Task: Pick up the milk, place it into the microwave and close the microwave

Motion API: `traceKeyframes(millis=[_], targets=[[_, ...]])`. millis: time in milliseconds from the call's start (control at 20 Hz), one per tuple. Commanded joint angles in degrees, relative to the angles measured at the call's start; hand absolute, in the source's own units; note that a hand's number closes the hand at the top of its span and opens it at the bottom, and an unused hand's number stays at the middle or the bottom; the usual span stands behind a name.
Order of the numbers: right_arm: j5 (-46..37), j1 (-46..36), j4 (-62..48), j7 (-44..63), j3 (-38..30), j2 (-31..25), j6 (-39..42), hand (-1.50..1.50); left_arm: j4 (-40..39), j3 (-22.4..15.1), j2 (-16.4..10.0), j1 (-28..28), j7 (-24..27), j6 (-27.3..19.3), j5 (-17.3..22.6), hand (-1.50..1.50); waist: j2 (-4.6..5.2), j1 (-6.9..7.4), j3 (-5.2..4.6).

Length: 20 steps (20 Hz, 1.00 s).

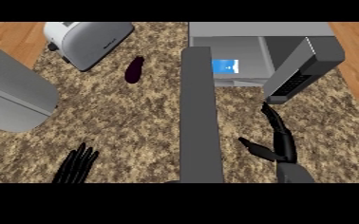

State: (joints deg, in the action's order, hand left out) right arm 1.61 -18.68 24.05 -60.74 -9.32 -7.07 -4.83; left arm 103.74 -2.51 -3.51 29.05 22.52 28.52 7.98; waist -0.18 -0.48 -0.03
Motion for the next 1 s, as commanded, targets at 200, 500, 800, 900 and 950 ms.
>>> traceKeyframes(millis=[200,500,800,900,950], targets=[[2.49,9.48,8.37,-0.88,-0.34,-4.19,5.97,-1.5,-10.46,-6.0,-0.7,-9.99,1.94,1.21,-10.47,1.5,0.13,-0.33,-0.02],[7.0,17.7,18.19,2.57,-2.03,-6.44,9.57,-1.5,-10.83,-10.77,1.35,-12.78,1.28,-2.24,-17.07,1.5,0.09,-0.1,-0.01],[10.87,24.12,21.74,1.11,-5.1,-10.92,15.08,-1.5,-16.3,-16.11,3.46,-19.05,-1.34,-16.59,-15.92,1.5,0.12,-0.05,-0.01],[11.28,23.32,22.06,3.23,-5.28,-12.5,16.46,-1.5,-24.72,-14.18,3.48,-27.65,-0.38,-18.44,-15.46,1.5,0.21,-0.13,-0.01],[10.53,20.77,14.61,-1.79,-7.07,-13.85,16.92,-1.5,-21.31,-13.4,3.48,-25.68,-1.75,-15.55,-17.29,1.5,0.22,0.37,0.06]])
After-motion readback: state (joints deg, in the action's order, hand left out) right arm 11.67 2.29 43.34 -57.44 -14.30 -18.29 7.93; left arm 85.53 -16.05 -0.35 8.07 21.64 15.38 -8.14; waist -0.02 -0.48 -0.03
